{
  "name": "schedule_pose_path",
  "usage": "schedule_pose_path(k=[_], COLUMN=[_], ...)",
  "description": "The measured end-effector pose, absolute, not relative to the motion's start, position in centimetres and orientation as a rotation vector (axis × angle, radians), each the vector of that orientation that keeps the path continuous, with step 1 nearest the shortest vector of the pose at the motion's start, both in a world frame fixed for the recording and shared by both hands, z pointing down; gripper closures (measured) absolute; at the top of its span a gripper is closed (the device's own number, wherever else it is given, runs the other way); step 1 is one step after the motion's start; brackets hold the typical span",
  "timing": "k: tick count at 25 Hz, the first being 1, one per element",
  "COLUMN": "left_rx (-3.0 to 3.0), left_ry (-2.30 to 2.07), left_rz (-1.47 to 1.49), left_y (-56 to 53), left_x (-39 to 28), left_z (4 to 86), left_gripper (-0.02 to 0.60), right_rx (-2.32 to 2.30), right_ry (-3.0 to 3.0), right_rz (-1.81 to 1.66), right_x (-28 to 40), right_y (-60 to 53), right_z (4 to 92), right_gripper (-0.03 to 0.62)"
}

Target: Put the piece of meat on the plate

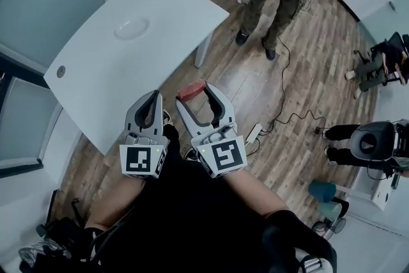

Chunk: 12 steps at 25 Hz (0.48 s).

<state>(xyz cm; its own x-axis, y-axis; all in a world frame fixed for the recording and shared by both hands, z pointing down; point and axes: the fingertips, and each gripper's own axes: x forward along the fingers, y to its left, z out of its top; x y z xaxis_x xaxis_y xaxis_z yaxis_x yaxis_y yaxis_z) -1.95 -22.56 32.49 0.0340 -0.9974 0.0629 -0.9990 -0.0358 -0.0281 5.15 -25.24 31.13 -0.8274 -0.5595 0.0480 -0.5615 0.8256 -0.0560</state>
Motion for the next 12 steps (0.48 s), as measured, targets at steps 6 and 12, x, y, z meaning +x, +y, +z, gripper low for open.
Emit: schedule_pose_path(k=[6, 12], left_rx=[2.162, 2.039], left_ry=[-2.168, -2.172], left_rz=[0.119, 0.132], left_y=[-27.2, -33.2], left_x=[-6.8, -13.4], left_z=[35.7, 38.8], left_gripper=[0.578, 0.578], right_rx=[0.861, 0.769], right_ry=[-2.946, -2.903], right_rz=[0.123, 0.181], right_x=[0.5, -6.7], right_y=[-30.3, -37.0], right_z=[33.5, 36.2], right_gripper=[0.313, 0.313])
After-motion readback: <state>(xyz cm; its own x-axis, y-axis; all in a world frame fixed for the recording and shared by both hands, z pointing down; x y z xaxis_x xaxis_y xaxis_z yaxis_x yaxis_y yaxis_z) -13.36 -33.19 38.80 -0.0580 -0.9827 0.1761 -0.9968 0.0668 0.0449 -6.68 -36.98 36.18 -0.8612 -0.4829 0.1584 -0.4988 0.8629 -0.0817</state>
